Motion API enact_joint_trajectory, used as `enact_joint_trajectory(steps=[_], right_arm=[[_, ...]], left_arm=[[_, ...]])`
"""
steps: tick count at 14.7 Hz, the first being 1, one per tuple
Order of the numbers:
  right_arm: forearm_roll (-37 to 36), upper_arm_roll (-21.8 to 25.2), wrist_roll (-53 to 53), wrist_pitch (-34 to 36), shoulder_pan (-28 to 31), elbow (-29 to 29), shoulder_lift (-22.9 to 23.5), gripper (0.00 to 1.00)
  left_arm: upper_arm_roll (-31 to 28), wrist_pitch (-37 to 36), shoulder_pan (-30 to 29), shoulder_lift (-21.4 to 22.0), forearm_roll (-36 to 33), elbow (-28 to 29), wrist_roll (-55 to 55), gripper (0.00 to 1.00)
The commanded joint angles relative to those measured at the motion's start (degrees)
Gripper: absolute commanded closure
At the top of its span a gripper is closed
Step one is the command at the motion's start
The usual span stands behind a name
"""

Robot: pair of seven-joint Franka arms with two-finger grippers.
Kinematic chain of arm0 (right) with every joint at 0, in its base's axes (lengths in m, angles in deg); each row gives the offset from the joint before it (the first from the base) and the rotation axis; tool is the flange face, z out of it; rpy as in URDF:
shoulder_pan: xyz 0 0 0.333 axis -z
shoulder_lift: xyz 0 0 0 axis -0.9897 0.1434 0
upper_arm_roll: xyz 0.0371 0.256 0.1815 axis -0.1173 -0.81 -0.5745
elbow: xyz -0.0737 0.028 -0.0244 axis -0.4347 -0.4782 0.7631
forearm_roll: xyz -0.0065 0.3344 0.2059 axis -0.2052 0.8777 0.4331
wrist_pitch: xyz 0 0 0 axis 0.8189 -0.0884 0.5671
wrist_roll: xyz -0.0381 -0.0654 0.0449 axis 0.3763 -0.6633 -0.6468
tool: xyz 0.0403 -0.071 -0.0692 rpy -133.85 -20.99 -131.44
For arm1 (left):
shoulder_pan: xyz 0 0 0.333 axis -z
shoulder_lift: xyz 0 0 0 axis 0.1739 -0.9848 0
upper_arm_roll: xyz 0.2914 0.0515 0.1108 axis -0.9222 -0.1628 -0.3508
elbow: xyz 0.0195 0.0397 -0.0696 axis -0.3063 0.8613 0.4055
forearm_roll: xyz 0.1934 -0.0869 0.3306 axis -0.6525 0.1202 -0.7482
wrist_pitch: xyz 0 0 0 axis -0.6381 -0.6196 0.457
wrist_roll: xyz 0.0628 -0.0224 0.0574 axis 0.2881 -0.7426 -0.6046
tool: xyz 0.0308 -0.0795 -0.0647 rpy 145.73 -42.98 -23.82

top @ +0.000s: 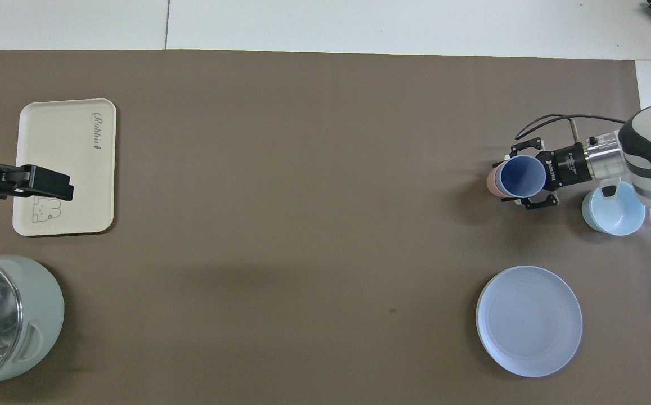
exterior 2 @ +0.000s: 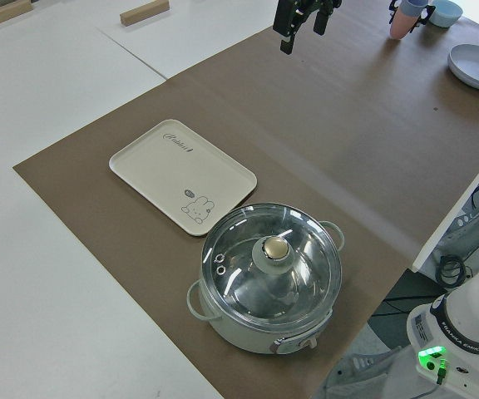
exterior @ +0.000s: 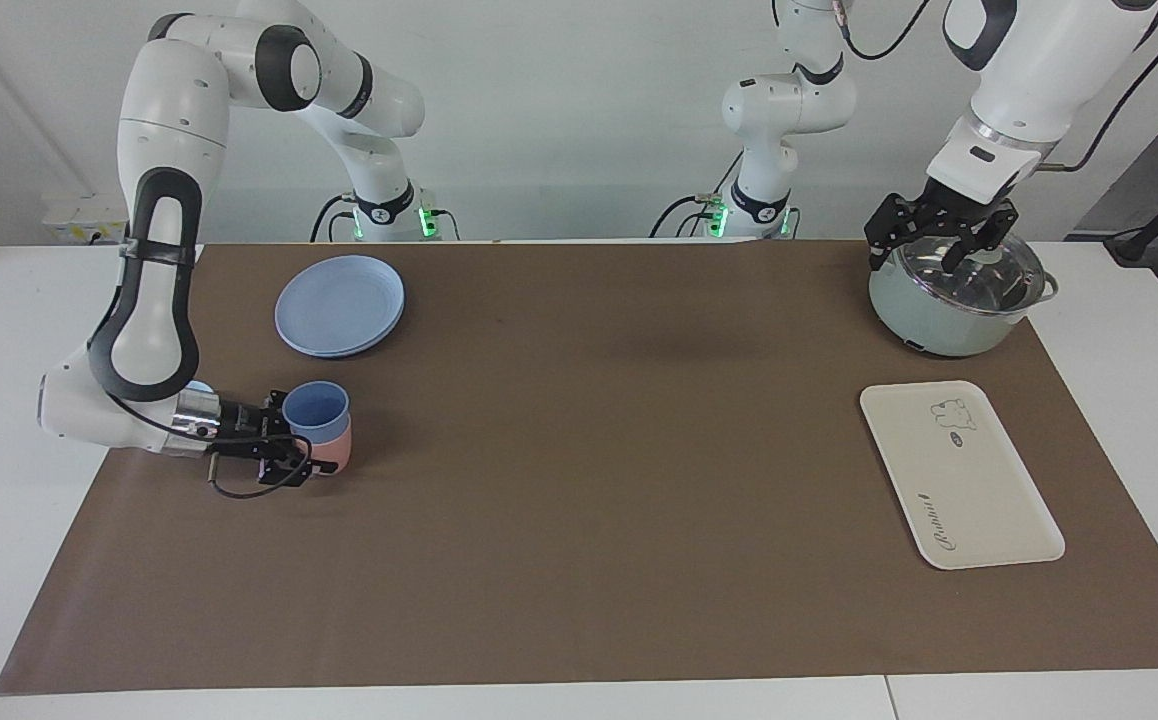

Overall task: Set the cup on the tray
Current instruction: 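Lift the cups with the right gripper while the left gripper reaches over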

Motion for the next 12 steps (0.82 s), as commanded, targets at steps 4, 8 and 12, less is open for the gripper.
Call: enact_joint_trajectory(steps=[4,8,12], right_arm=[[1.8,-0.5,6.0,0.1,-2.2,2.8,-5.2,1.0],[1.8,-0.4,12.9,-1.6,-8.1,4.3,-10.0,1.0],[1.5,-0.3,21.9,-4.1,-15.9,5.0,-14.2,1.0]], left_arm=[[0.0,4.1,0.2,2.4,6.6,4.4,-7.8,0.0],[0.6,9.2,1.4,3.4,15.8,7.8,-18.6,0.0],[0.7,22.3,12.8,4.9,17.4,13.9,-34.1,0.0]])
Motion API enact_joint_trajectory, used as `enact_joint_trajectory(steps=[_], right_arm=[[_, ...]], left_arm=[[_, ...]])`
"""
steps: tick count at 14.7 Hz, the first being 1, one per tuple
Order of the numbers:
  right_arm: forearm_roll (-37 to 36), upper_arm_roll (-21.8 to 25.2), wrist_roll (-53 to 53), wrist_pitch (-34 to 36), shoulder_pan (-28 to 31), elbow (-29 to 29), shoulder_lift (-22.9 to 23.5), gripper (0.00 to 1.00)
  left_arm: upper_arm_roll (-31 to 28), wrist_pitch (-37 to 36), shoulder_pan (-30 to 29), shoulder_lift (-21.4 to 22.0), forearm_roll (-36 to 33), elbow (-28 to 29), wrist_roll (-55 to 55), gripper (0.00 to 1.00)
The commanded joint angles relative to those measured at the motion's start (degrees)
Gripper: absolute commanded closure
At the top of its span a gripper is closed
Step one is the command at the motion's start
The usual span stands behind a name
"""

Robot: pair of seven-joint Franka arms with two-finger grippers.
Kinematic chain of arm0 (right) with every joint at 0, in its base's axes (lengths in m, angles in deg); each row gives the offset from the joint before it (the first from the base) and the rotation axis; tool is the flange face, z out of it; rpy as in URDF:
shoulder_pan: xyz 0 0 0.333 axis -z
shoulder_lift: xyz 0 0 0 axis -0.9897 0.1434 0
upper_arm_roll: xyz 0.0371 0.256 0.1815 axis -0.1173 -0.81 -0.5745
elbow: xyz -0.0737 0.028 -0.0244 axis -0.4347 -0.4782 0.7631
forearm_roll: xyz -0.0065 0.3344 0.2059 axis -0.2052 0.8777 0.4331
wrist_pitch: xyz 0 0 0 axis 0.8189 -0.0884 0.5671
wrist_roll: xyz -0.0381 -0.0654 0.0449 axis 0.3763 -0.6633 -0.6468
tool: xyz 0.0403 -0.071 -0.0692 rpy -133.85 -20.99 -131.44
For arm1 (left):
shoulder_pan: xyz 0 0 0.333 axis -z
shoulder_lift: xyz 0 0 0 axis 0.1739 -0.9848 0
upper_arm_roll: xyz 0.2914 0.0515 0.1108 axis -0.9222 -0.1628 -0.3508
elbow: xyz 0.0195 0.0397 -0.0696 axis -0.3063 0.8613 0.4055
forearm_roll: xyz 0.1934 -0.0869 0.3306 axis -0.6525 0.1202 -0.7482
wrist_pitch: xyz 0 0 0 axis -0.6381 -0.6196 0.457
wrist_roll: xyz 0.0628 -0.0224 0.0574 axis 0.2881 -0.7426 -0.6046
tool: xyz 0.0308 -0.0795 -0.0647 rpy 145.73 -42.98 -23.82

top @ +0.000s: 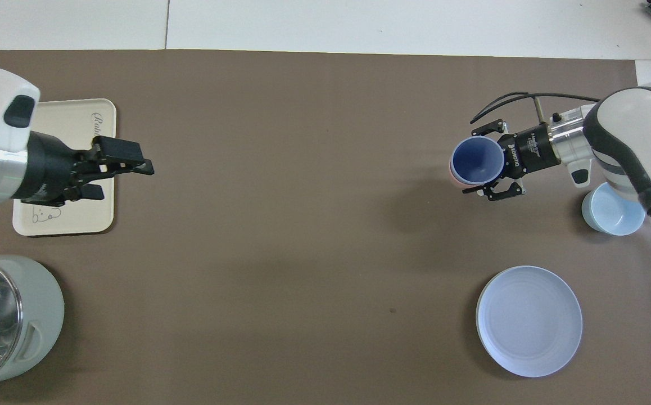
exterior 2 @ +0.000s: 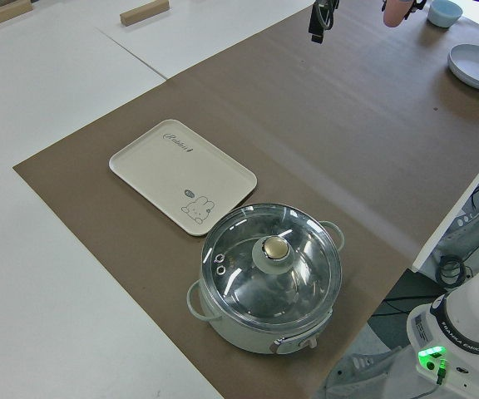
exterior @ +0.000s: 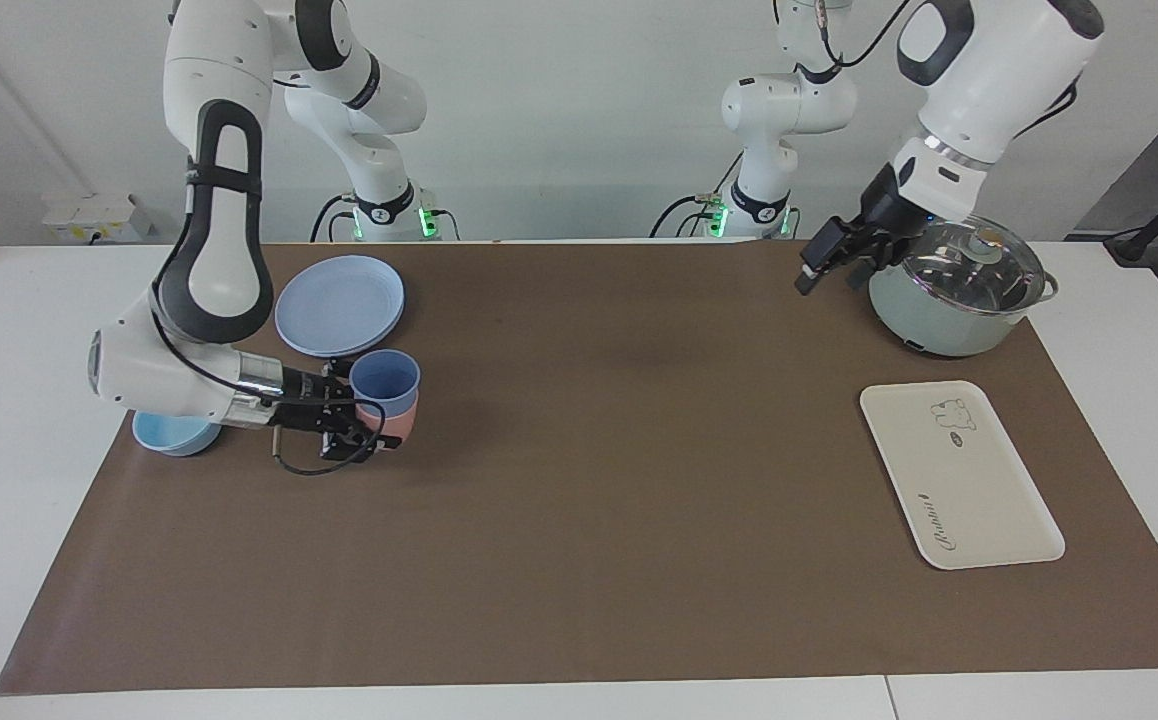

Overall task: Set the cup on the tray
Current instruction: 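Lift the cups with the right gripper while the left gripper reaches over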

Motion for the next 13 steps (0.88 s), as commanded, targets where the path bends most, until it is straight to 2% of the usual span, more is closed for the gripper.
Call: enact_joint_trajectory(steps=[1,4,6,10,13], right_arm=[[1.2,0.3,6.3,-3.0,-4.9,3.1,-4.6,1.0],[1.1,0.3,12.2,-5.0,-9.3,3.1,-6.4,1.0],[1.1,0.3,15.8,-6.5,-11.8,3.1,-7.7,1.0],[1.5,0.1,17.8,-7.2,-14.0,3.1,-8.5,1.0],[1.7,0.0,19.4,-8.4,-16.0,3.0,-8.7,1.0]], left_arm=[[-0.6,9.5,8.9,2.8,1.0,6.0,-10.5,0.0],[-0.7,15.0,16.0,1.6,0.8,6.1,-18.8,0.0],[-0.7,17.3,19.2,-0.8,-0.1,4.9,-20.8,0.0],[-0.6,18.4,24.1,-7.6,-6.2,-3.5,-30.6,0.0],[-0.6,18.0,27.1,-13.1,-9.5,-10.6,-35.6,0.1]])
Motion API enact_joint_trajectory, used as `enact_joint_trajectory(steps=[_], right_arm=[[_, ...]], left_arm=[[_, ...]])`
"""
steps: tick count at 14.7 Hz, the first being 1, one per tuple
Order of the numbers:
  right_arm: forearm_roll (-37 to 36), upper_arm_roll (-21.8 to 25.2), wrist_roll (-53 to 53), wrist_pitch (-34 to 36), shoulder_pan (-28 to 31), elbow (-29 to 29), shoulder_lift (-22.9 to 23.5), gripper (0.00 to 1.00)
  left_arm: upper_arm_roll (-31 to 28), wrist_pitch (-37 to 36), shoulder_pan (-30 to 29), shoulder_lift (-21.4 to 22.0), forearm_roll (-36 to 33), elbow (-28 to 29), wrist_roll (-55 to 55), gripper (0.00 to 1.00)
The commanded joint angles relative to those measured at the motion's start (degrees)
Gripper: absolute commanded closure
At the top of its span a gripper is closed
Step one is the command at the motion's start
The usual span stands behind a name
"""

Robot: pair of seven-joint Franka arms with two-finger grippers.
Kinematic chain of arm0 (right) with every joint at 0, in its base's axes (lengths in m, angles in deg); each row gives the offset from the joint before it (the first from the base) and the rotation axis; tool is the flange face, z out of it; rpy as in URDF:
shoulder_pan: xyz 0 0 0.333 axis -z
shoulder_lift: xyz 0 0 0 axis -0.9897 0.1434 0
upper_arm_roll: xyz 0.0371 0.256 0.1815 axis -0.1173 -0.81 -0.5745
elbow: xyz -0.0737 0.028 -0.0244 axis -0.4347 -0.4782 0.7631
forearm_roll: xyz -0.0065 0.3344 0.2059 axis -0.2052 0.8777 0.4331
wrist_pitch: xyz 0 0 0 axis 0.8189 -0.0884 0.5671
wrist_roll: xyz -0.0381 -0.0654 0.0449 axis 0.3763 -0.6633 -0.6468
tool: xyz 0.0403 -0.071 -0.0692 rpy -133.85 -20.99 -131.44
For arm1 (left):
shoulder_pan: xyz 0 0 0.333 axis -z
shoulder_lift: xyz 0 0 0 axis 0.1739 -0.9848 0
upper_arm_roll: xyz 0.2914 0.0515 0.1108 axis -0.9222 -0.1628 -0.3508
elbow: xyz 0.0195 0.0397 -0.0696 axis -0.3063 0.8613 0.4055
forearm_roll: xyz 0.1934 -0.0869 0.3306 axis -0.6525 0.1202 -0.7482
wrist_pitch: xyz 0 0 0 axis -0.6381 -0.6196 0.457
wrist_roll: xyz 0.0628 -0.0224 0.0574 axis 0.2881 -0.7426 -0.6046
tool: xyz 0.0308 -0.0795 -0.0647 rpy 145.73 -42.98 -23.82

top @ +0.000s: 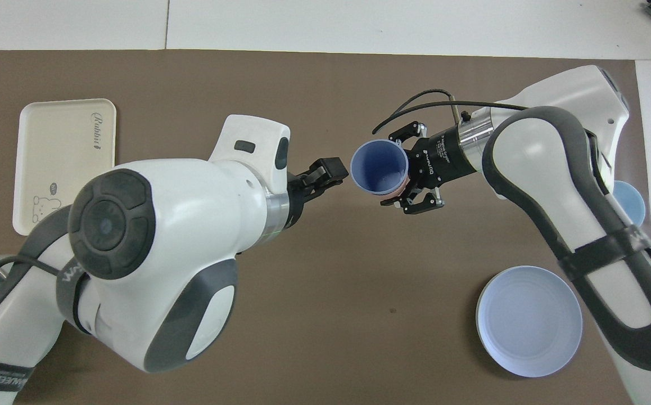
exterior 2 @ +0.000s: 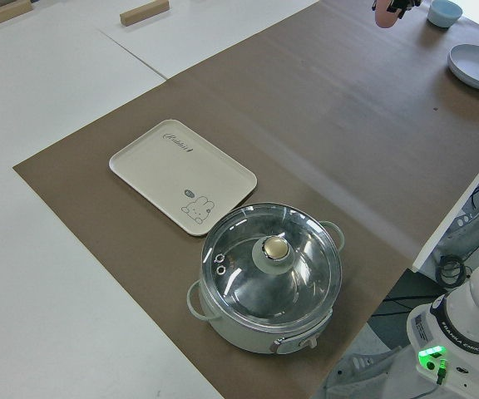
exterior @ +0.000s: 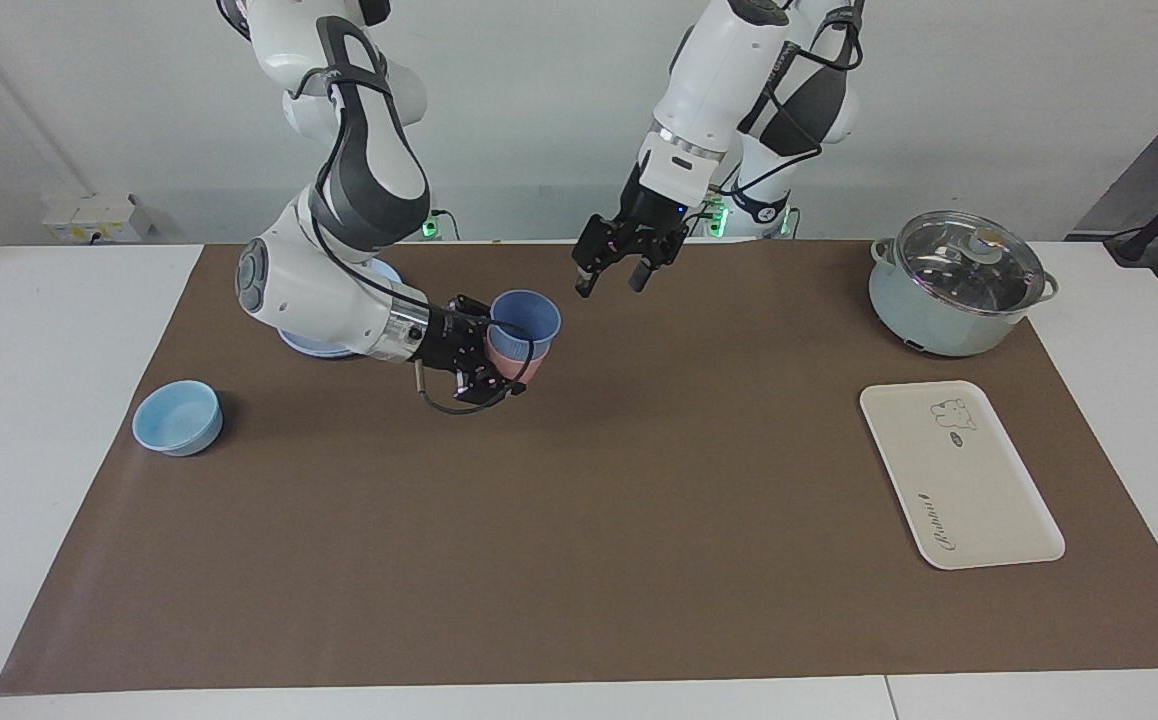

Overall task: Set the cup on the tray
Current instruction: 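Grasp the inner blue cup rim with the left gripper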

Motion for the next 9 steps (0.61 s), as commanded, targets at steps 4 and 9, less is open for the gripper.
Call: enact_joint_trajectory(steps=[4,9], right_arm=[[1.7,0.0,2.8,-4.6,-2.5,2.0,-1.8,1.0],[1.7,0.0,4.2,-5.9,-3.4,2.0,-1.7,1.0]], left_arm=[[-1.0,1.5,3.6,-7.1,-3.6,-6.5,-4.6,0.31],[-1.2,2.8,2.9,-8.2,-4.6,-6.6,-4.5,1.0]])
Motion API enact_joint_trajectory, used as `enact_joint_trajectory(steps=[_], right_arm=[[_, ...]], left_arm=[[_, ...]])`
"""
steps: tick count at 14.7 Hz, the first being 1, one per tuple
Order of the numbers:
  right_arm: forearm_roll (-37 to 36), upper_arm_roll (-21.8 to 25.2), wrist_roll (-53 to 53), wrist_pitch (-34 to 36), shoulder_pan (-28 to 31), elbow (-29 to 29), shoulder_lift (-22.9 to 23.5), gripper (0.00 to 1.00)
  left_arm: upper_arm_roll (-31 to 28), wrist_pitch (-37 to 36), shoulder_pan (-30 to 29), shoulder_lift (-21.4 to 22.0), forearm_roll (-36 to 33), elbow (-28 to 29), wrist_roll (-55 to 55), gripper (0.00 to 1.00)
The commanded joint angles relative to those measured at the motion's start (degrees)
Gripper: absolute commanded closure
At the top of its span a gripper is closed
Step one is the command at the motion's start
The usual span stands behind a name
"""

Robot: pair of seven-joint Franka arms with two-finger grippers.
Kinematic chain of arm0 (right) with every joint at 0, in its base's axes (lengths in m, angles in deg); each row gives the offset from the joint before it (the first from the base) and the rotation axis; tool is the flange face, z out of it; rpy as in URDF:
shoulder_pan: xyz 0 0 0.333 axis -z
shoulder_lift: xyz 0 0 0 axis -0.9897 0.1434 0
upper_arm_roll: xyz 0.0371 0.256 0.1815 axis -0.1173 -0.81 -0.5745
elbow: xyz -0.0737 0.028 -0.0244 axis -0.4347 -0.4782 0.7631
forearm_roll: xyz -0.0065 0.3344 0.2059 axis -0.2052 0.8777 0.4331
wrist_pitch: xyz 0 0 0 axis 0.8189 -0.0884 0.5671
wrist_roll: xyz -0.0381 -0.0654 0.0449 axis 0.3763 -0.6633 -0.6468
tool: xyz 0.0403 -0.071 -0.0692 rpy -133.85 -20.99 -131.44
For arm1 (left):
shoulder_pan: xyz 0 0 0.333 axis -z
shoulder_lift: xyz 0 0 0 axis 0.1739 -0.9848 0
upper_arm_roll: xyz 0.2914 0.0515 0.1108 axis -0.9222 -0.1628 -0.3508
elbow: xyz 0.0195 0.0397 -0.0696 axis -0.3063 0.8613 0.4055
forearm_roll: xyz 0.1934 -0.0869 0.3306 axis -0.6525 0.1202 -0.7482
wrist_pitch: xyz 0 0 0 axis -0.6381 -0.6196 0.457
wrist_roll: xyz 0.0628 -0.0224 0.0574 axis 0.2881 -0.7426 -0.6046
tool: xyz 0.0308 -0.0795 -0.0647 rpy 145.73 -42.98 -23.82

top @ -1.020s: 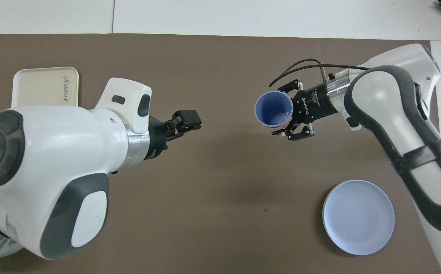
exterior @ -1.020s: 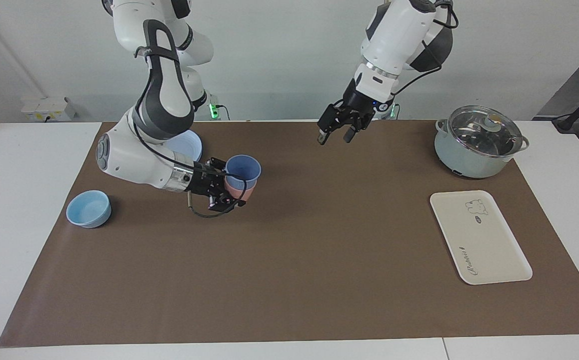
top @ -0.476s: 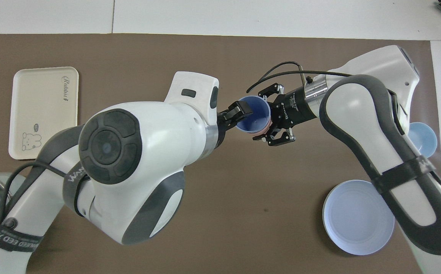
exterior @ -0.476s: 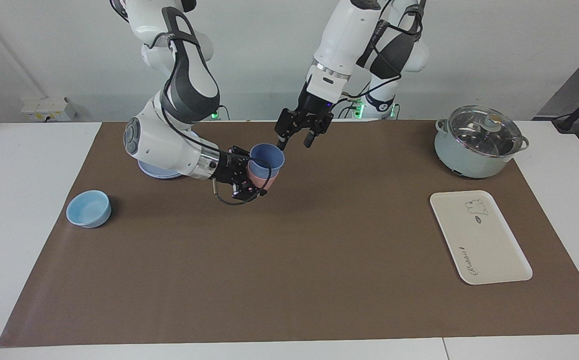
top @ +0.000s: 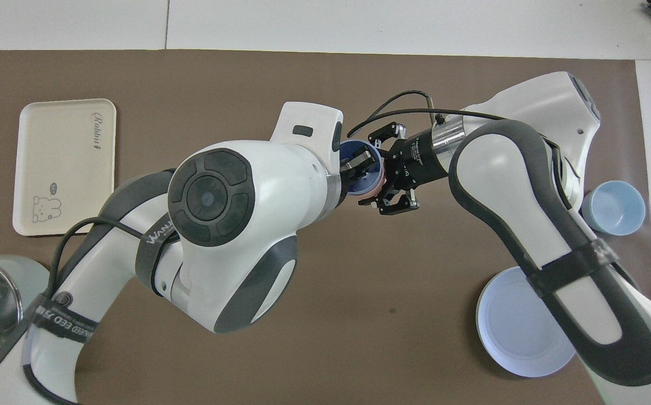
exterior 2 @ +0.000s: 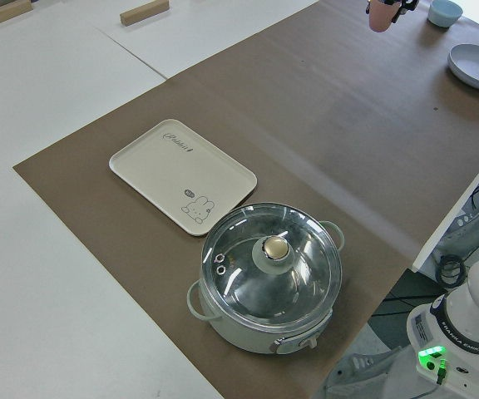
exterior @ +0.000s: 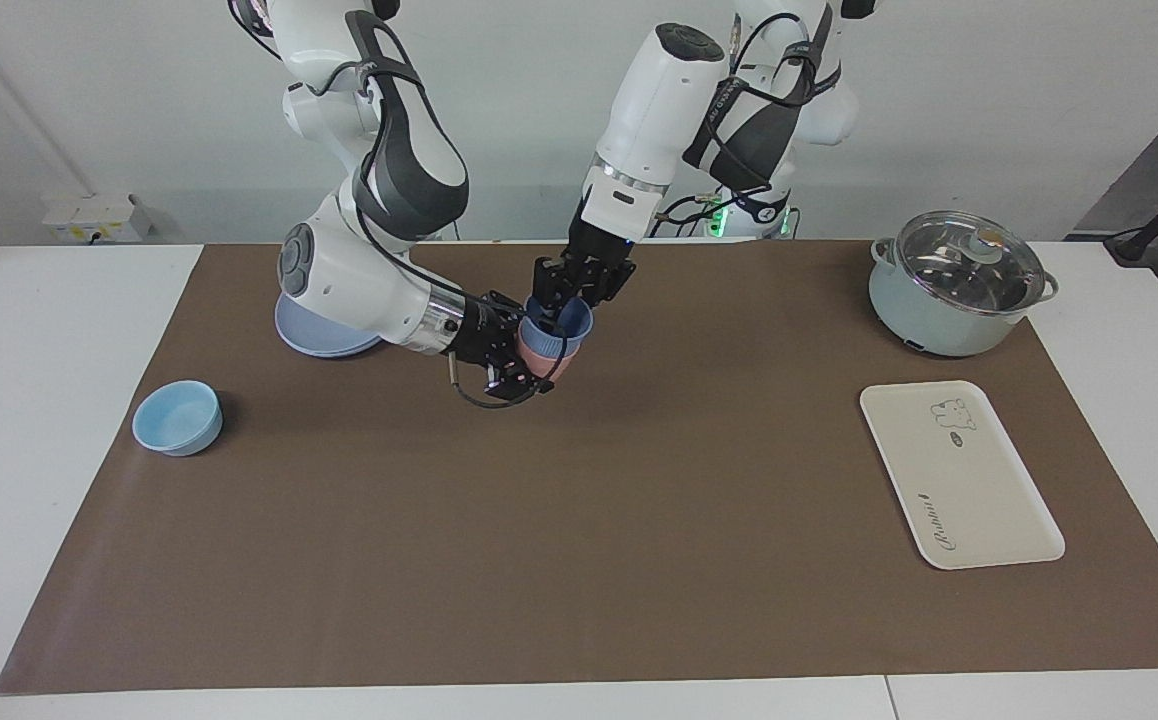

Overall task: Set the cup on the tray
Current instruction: 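Grasp the inner blue cup rim with the left gripper, then pull the blue cup onto the tray while the right gripper returns pink cup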

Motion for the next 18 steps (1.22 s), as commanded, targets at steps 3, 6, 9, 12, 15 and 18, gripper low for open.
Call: enact_joint_trajectory(steps=[3,6,9,12,15,18], right_arm=[[1.6,-0.1,0.5,-0.4,-0.1,1.9,-1.7,1.0],[1.6,-0.1,0.6,-0.5,-0.1,1.9,-1.7,1.0],[1.5,-0.1,0.3,-0.5,0.0,1.9,-1.7,1.0],[1.6,-0.1,0.2,-0.5,0.6,1.9,-1.7,1.0],[1.9,0.1,-0.2,-1.2,1.4,1.9,-1.6,1.0],[3.2,0.1,-1.9,-2.0,4.7,2.7,-1.7,1.0]], left_arm=[[-0.8,-0.5,-0.1,-0.9,-1.9,-1.7,-1.1,1.0],[-0.9,-4.8,-0.1,-1.5,-2.0,-4.4,-1.2,1.0],[-1.1,-11.4,-0.4,-2.7,-2.0,-10.0,-1.3,1.0],[-1.4,-15.1,-1.2,-1.5,-1.9,-10.5,-1.3,1.0],[-1.6,-20.6,-4.3,2.9,-2.2,-10.5,-0.5,1.0],[-1.5,-23.1,-8.7,5.4,-1.7,-10.4,1.0,1.0]])
